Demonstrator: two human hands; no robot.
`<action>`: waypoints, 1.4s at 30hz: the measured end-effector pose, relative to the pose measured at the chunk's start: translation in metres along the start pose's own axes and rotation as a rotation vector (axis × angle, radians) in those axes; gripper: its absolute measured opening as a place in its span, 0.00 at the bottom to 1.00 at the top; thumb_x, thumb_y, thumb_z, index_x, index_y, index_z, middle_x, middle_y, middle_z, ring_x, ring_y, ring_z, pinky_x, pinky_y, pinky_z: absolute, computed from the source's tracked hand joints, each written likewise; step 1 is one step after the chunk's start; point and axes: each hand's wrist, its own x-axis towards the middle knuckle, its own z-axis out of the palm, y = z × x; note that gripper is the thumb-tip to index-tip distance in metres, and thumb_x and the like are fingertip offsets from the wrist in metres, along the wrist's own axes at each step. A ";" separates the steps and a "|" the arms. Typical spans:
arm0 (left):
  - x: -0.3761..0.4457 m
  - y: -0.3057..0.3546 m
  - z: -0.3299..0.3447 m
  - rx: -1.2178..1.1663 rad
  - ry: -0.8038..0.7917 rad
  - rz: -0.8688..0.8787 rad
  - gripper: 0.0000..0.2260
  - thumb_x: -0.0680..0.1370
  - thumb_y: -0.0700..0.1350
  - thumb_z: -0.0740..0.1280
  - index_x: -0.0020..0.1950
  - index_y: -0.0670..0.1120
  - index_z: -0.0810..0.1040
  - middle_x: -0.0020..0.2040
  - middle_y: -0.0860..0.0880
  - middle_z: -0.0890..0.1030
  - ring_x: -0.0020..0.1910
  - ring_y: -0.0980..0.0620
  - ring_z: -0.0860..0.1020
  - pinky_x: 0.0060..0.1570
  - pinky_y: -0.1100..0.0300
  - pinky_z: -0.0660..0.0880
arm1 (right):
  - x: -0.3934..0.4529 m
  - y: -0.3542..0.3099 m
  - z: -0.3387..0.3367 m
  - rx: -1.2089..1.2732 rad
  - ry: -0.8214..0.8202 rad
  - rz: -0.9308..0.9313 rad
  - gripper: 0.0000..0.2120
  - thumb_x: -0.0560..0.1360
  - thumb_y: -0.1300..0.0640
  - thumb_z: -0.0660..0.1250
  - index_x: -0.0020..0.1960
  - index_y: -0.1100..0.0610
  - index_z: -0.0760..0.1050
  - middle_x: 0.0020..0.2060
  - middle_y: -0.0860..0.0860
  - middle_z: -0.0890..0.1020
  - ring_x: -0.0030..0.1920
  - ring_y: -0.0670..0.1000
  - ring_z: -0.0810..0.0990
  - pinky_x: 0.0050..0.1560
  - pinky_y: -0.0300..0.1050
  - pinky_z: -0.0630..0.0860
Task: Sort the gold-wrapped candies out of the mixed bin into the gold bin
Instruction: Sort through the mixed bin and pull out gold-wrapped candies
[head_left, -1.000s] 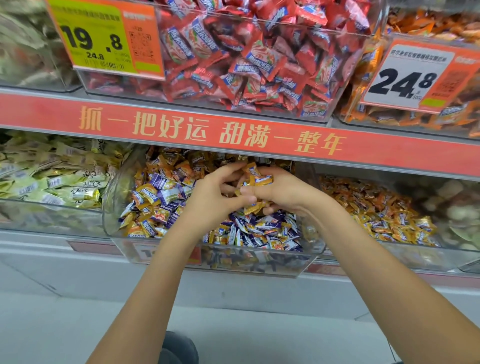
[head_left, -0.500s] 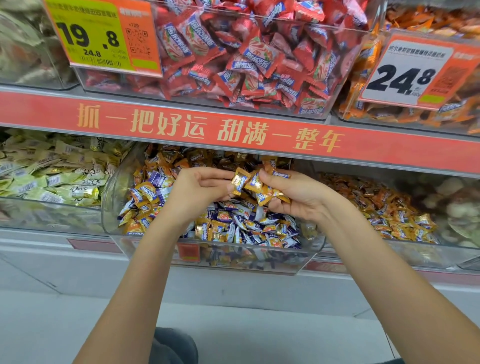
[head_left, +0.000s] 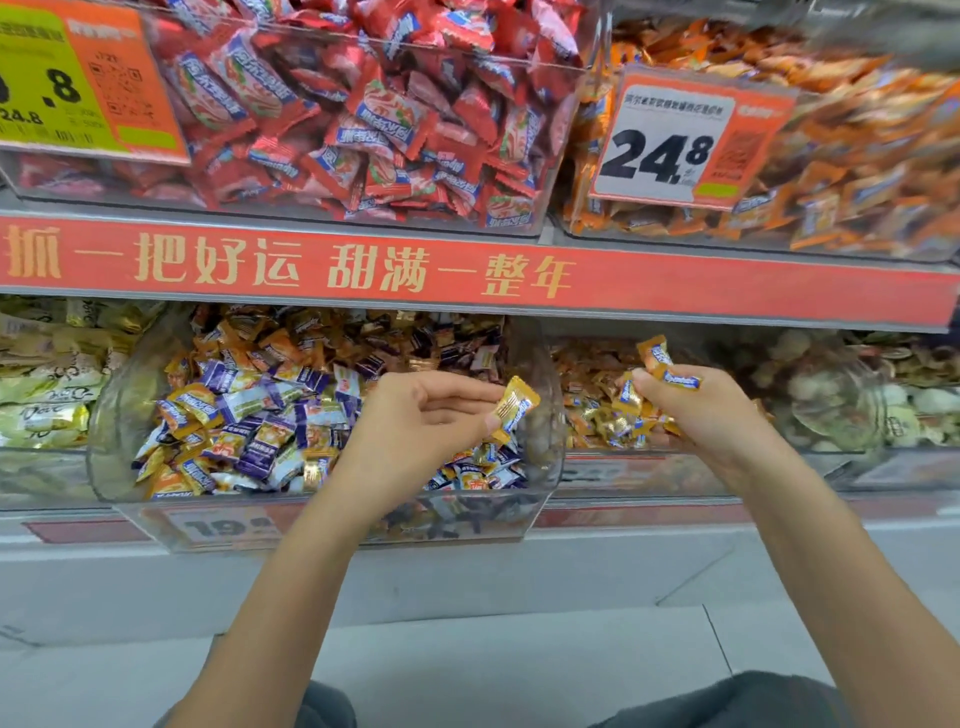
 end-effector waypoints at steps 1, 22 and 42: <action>0.001 0.000 0.004 0.012 0.005 0.002 0.10 0.72 0.36 0.72 0.46 0.51 0.83 0.40 0.55 0.85 0.41 0.57 0.83 0.44 0.66 0.79 | 0.009 0.007 -0.006 -0.075 0.029 -0.008 0.13 0.77 0.50 0.66 0.46 0.60 0.80 0.34 0.52 0.75 0.35 0.48 0.73 0.33 0.39 0.72; 0.020 -0.013 0.048 0.058 0.058 0.066 0.09 0.70 0.36 0.74 0.44 0.50 0.83 0.40 0.54 0.85 0.40 0.56 0.83 0.42 0.67 0.78 | -0.018 0.003 0.015 0.009 -0.330 -0.560 0.16 0.74 0.64 0.69 0.55 0.46 0.78 0.51 0.44 0.82 0.41 0.44 0.81 0.41 0.37 0.78; 0.036 -0.044 -0.026 0.957 -0.332 0.080 0.18 0.68 0.57 0.74 0.56 0.68 0.75 0.61 0.62 0.75 0.61 0.59 0.71 0.65 0.49 0.66 | -0.018 -0.028 0.082 -0.873 -0.360 -0.730 0.09 0.76 0.60 0.67 0.55 0.53 0.79 0.49 0.50 0.80 0.48 0.49 0.77 0.48 0.47 0.76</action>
